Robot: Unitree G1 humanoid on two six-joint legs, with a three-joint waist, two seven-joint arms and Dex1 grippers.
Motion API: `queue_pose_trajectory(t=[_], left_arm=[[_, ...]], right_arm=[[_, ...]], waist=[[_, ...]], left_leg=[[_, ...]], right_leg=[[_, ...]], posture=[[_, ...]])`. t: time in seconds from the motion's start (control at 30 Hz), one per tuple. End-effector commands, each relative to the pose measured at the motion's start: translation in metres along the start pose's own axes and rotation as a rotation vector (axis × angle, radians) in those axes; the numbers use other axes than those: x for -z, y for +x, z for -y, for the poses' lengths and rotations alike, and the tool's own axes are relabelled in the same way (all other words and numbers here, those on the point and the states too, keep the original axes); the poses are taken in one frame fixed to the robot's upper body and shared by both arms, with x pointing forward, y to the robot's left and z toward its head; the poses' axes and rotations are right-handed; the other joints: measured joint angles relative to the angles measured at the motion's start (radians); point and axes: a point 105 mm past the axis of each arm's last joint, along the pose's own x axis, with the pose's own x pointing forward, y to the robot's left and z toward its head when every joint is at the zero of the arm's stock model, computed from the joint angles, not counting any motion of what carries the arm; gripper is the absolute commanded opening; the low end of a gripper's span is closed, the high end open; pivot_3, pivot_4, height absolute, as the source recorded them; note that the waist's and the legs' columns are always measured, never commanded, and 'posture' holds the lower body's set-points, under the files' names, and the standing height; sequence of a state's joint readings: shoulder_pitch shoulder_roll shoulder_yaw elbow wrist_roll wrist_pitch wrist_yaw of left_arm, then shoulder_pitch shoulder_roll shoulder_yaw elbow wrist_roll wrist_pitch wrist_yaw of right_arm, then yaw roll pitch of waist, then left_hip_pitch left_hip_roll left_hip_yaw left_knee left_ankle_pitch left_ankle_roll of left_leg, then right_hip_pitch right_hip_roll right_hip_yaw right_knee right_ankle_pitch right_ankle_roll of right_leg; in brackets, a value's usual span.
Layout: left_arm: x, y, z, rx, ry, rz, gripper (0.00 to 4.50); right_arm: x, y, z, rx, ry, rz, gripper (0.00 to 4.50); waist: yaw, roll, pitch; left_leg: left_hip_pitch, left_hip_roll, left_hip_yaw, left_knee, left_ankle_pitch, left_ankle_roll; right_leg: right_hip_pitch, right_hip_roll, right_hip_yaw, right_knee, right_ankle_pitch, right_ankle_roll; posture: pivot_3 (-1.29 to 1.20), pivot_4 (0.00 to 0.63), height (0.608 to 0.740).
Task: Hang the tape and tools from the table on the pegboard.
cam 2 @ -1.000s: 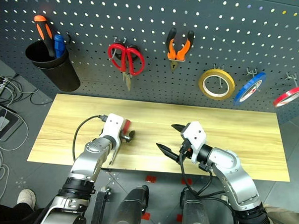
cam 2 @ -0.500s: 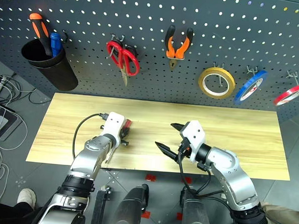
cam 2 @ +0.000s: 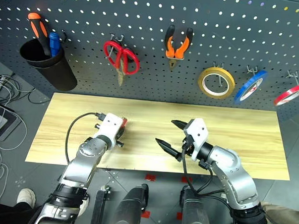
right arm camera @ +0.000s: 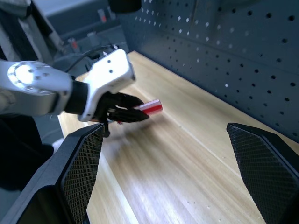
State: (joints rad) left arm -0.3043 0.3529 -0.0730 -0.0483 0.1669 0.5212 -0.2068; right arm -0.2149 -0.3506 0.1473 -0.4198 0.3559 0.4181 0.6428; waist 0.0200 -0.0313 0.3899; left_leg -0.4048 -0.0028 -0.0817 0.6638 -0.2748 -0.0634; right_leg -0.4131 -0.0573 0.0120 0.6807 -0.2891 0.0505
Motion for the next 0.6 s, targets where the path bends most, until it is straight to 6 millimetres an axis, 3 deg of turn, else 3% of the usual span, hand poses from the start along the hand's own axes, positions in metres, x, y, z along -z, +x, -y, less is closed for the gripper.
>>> queue_pose_trajectory(t=[0.03,0.13,0.4,0.6], left_arm=[[-0.047,-0.021,-0.016,-0.119,0.087,0.191,0.92],[-0.069,-0.033,-0.025,-0.198,0.125,0.279,0.92],[-0.12,-0.057,-0.051,-0.385,0.175,0.497,0.92],[-0.161,-0.074,-0.082,-0.538,0.181,0.647,0.92]], right_arm=[[-0.028,-0.001,-0.004,0.028,0.004,0.126,4.5],[-0.033,0.001,-0.004,0.042,0.02,0.158,4.5],[-0.057,0.006,0.007,0.091,0.059,0.269,4.5],[-0.071,0.01,0.012,0.091,0.062,0.325,4.5]], waist=[[0.005,-0.001,-0.014],[0.008,-0.002,-0.041],[0.018,-0.002,-0.105],[0.034,-0.003,-0.124]], left_leg=[[-0.004,0.0,-0.001,0.0,0.001,-0.001],[-0.012,-0.001,-0.001,0.001,0.002,-0.003],[-0.012,-0.002,0.0,0.001,0.002,-0.003],[-0.012,-0.002,0.001,0.0,0.002,-0.003]], right_leg=[[-0.004,0.0,-0.001,0.001,0.0,0.0],[-0.01,0.0,-0.004,0.0,0.0,0.0],[-0.009,0.0,-0.005,0.0,0.0,0.0],[-0.009,0.001,-0.005,0.0,0.0,0.0]], posture=[[0.15,0.265,0.74],[0.17,0.231,0.74],[0.19,0.176,0.74],[0.19,0.158,0.74]])
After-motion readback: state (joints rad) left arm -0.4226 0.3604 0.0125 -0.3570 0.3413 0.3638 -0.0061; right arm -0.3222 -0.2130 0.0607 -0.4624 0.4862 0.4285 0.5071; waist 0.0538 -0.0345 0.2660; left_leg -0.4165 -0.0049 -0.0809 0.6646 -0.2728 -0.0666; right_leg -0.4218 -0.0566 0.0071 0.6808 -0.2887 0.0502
